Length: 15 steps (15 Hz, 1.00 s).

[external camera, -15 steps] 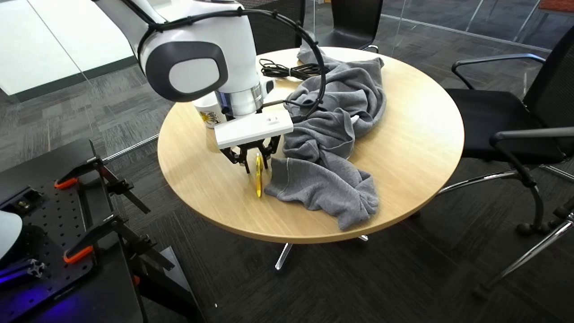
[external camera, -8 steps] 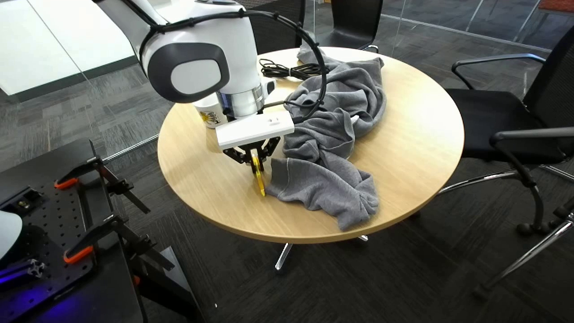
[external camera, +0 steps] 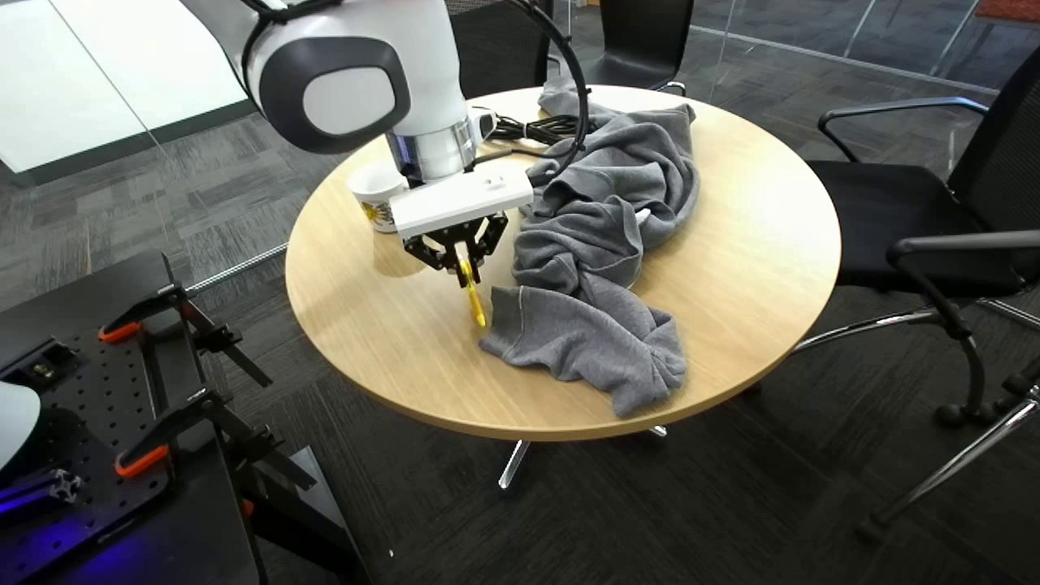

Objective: Move the white mug forward, place the yellow pen inside the white mug

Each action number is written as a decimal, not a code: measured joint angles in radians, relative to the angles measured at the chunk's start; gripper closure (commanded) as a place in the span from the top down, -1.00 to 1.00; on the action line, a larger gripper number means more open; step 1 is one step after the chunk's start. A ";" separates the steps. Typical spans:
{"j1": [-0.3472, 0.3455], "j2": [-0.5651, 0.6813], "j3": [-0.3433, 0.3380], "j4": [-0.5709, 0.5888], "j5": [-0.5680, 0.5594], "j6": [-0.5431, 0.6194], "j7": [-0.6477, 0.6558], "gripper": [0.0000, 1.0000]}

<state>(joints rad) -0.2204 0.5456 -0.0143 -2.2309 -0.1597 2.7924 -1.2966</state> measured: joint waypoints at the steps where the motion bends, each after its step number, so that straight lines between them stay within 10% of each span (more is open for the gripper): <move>1: 0.005 -0.018 0.007 0.000 0.000 -0.013 0.007 -0.92; 15: 0.057 -0.136 0.143 0.009 0.143 -0.107 0.075 -0.92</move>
<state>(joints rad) -0.1637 0.4092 0.1290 -2.2219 -0.0171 2.6854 -1.2214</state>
